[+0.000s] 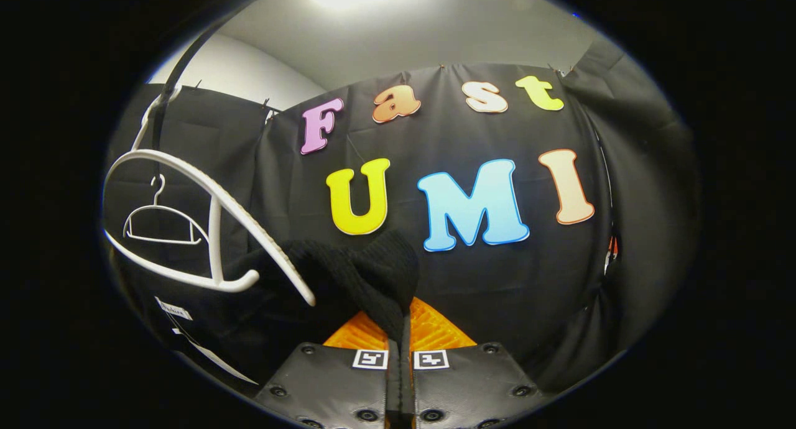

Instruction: Grasp the clothes on the hanger with both hands and then place them into the laundry hamper below.

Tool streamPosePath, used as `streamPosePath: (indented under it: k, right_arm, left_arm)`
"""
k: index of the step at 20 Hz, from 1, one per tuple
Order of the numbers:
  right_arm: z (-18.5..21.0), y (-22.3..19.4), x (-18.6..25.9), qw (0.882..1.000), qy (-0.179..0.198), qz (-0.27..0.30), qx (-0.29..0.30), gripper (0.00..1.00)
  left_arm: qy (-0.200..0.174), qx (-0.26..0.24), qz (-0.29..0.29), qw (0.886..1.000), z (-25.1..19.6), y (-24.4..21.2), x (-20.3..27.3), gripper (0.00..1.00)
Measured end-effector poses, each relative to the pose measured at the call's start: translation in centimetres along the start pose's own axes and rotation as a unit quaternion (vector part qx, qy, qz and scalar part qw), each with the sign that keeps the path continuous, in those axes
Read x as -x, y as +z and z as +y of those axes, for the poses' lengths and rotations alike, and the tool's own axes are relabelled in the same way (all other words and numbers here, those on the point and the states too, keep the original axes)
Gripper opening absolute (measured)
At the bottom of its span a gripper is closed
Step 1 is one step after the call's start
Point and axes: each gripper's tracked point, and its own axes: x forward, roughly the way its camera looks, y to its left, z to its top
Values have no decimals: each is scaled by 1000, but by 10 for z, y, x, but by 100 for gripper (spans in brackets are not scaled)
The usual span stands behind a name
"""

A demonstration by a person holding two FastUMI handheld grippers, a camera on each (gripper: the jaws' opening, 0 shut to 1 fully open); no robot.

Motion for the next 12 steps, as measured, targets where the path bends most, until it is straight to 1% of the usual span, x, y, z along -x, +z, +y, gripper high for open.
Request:
streamPosePath:
  k: [1, 4, 7, 9, 12]
  right_arm:
    - [-1, -3, 1, 1000, 0, 5, 0, 1]
    - [-7, -24, 2, 1000, -4, 31, -3, 0]
    - [-7, -43, 16, 999, -3, 54, -3, 1]
    - [-4, -54, 26, 998, 8, 64, 4, 1]
    - [2, -70, 45, 995, 38, 86, 24, 1]
  left_arm:
    - [3, -2, 5, 1000, 2, -6, 4, 0]
    - [9, 3, 32, 999, 6, -31, 7, 1]
    - [23, -11, 60, 998, 13, -66, 20, 0]
    - [32, -27, 79, 996, 16, -86, 32, 1]
    - [45, -44, 98, 993, 20, -105, 48, 0]
